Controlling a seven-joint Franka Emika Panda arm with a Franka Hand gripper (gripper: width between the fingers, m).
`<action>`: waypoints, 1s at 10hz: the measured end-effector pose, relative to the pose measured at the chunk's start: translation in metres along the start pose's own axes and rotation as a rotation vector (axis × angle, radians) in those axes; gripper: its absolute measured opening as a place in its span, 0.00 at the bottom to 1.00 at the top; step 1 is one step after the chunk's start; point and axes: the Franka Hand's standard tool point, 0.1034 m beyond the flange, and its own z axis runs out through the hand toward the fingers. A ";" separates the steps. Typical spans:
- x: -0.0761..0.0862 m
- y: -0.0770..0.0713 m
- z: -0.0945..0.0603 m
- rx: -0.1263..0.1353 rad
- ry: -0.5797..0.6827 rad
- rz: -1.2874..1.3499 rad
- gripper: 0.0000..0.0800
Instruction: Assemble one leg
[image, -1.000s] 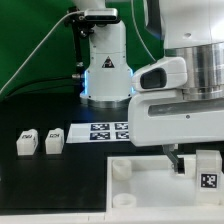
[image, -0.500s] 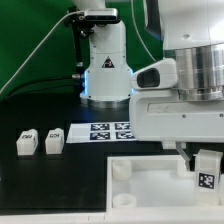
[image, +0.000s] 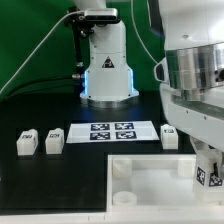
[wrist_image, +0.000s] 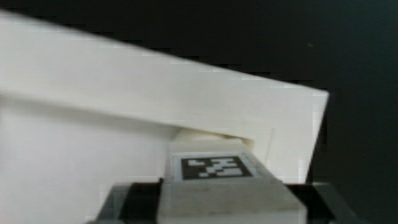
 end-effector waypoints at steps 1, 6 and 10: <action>0.001 0.000 0.000 0.004 -0.011 0.084 0.37; 0.000 0.004 0.002 -0.010 -0.015 0.104 0.66; 0.004 0.004 0.000 -0.011 -0.006 -0.385 0.81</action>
Offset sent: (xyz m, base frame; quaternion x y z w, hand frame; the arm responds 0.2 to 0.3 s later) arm 0.0000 0.0000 0.0000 0.0000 0.0000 0.0000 1.0000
